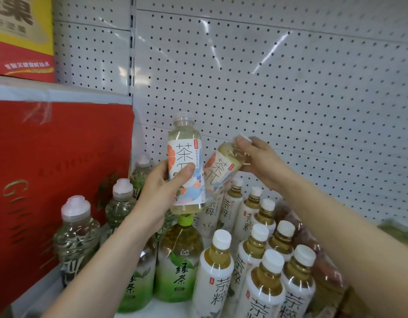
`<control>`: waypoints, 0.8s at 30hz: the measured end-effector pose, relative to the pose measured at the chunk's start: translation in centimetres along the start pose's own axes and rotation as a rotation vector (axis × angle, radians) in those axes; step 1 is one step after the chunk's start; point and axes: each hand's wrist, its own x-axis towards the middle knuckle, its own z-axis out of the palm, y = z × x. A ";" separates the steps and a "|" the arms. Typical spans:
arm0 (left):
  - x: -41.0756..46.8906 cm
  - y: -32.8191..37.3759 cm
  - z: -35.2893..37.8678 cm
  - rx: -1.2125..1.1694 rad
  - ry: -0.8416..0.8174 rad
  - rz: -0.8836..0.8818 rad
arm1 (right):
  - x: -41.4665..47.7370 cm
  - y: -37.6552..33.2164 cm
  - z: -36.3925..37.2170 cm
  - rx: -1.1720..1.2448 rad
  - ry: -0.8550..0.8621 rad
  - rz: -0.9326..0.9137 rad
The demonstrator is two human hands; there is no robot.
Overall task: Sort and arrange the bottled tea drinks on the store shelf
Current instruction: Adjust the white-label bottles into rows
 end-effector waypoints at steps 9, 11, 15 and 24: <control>-4.4 1.6 0.6 -0.106 -0.152 0.029 | -8.0 -6.3 0.9 0.375 0.429 -0.173; -5.9 1.8 0.5 -0.169 -0.202 0.008 | -10.8 -7.0 0.8 0.398 0.485 -0.183; -9.1 1.3 0.8 -0.196 -0.304 -0.046 | -17.2 -6.4 1.1 0.332 0.534 -0.136; -16.6 -3.0 7.2 -0.138 -0.501 -0.082 | -30.4 0.4 -2.4 0.147 0.749 -0.019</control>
